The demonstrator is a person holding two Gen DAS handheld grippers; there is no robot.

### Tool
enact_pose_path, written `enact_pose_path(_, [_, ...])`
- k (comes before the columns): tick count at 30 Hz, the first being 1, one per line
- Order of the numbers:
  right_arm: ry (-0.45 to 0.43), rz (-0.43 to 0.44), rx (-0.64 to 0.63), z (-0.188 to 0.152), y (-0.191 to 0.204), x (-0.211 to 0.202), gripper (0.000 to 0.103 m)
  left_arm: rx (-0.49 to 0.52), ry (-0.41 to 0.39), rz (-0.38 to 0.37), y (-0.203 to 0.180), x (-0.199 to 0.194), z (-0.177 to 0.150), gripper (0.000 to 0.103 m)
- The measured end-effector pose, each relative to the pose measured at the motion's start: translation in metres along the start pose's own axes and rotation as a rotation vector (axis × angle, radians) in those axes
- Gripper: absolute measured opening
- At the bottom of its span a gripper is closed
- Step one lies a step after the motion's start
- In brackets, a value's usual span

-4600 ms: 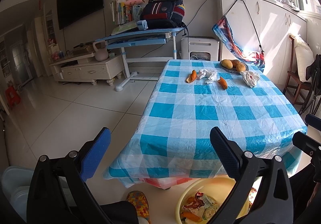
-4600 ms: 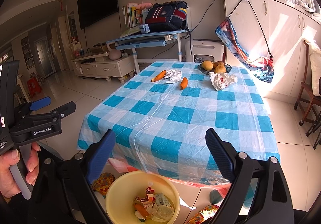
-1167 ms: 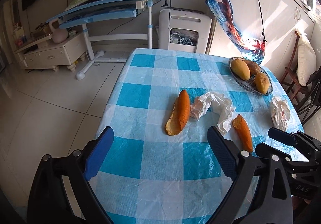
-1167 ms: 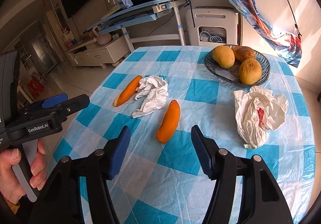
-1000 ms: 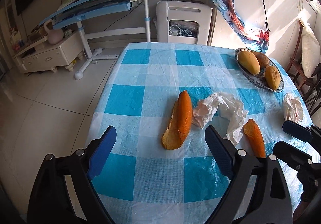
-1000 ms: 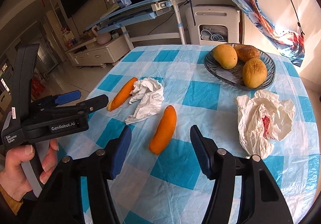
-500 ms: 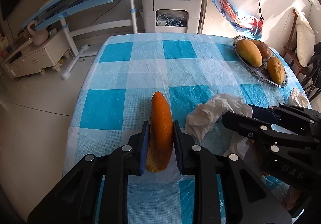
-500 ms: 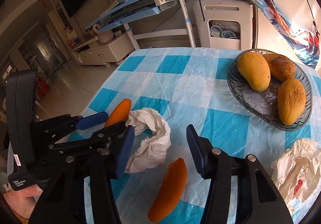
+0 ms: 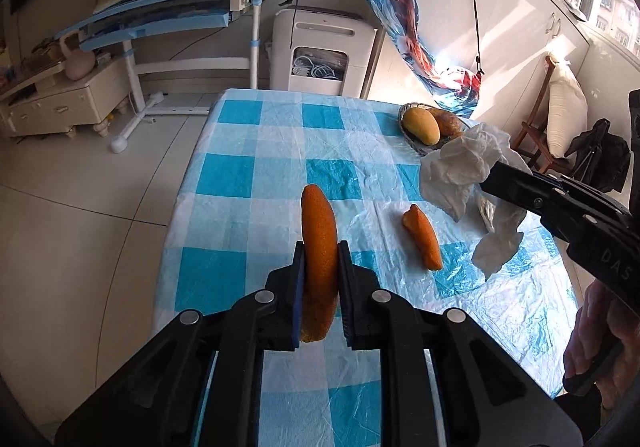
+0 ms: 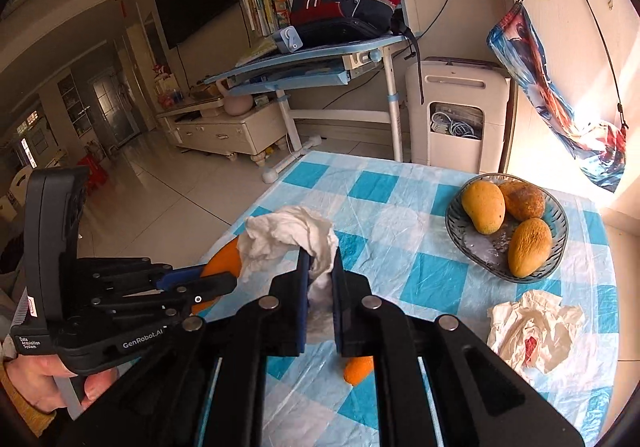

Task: Collect trash
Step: 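Carry the orange peel and tissue over the yellow basin and open both grippers, then grasp the last orange peel with the left gripper while the right gripper grasps the white plastic bag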

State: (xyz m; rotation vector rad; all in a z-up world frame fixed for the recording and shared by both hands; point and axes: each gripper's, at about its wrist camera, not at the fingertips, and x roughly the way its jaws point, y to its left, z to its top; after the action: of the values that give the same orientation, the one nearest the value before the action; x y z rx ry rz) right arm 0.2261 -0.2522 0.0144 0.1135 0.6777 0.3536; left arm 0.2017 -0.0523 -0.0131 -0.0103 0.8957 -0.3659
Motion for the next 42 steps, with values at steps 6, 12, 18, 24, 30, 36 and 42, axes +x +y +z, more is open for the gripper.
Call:
enact_pose_path(6, [0.023, 0.037, -0.003, -0.049, 0.034, -0.063, 0.011, -0.011, 0.000, 0.011, -0.013, -0.056, -0.060, 0.014])
enact_pose_path(12, [0.200, 0.074, -0.094, -0.146, 0.093, -0.100, 0.011, -0.004, 0.018, 0.002, -0.024, -0.096, -0.121, 0.014])
enact_pose_path(18, [0.435, 0.064, -0.214, -0.228, 0.131, -0.088, 0.012, 0.023, 0.071, 0.005, -0.038, -0.113, -0.171, 0.014])
enact_pose_path(24, [0.532, 0.018, -0.231, -0.249, 0.126, -0.077, 0.043, 0.030, 0.158, 0.012, -0.045, -0.115, -0.214, 0.014])
enact_pose_path(30, [0.319, -0.040, -0.093, -0.221, 0.102, -0.115, 0.059, 0.136, 0.316, -0.027, -0.071, -0.099, -0.254, 0.015])
enact_pose_path(36, [0.077, -0.063, 0.037, -0.198, 0.088, -0.151, 0.068, 0.245, 0.308, 0.030, -0.090, -0.105, -0.271, 0.064])
enact_pose_path(42, [-0.034, -0.077, 0.113, -0.189, 0.086, -0.169, 0.071, 0.209, 0.134, 0.098, -0.081, -0.136, -0.253, 0.074])
